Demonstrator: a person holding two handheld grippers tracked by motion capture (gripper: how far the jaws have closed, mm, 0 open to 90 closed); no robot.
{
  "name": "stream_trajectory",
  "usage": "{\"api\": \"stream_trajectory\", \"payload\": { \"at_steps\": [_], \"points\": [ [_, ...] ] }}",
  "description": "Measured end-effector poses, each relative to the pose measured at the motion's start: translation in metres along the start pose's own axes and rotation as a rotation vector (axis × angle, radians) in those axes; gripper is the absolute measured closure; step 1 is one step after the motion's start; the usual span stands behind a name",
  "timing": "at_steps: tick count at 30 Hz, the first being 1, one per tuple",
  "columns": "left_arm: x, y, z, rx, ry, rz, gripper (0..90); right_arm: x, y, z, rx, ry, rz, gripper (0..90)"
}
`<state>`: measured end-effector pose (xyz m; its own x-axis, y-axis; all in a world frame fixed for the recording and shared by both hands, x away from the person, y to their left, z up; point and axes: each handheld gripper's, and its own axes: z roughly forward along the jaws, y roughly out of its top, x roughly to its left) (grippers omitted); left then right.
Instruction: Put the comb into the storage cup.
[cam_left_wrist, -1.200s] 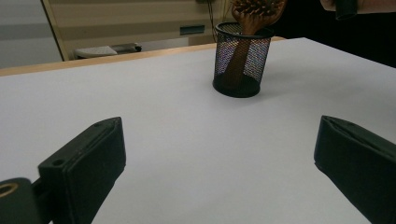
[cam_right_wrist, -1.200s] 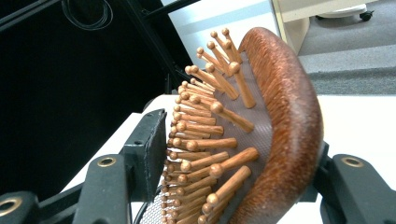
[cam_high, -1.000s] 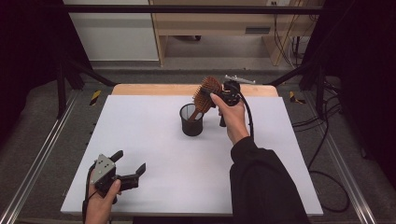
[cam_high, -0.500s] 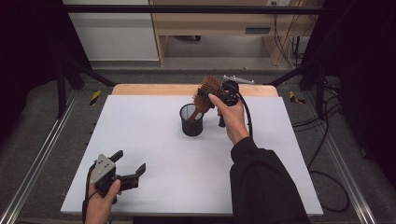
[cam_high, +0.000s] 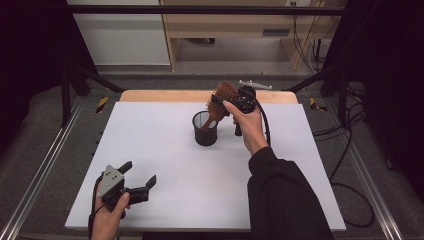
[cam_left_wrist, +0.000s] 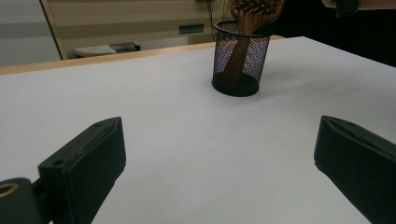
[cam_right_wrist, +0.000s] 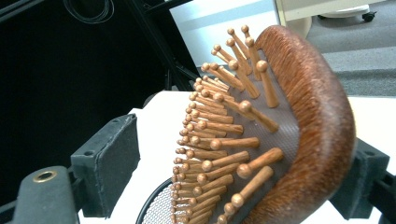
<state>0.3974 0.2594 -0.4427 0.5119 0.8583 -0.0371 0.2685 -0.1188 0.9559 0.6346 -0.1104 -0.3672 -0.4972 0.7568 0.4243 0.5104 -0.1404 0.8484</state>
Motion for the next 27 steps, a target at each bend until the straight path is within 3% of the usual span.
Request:
{"api": "stream_trajectory", "payload": {
  "at_steps": [27],
  "points": [
    [0.0004,0.0002,-0.0004,-0.002,0.001,-0.001,2.2,0.0047,-0.0004,-0.0004,0.018,-0.013,-0.037,9.7]
  ]
}}
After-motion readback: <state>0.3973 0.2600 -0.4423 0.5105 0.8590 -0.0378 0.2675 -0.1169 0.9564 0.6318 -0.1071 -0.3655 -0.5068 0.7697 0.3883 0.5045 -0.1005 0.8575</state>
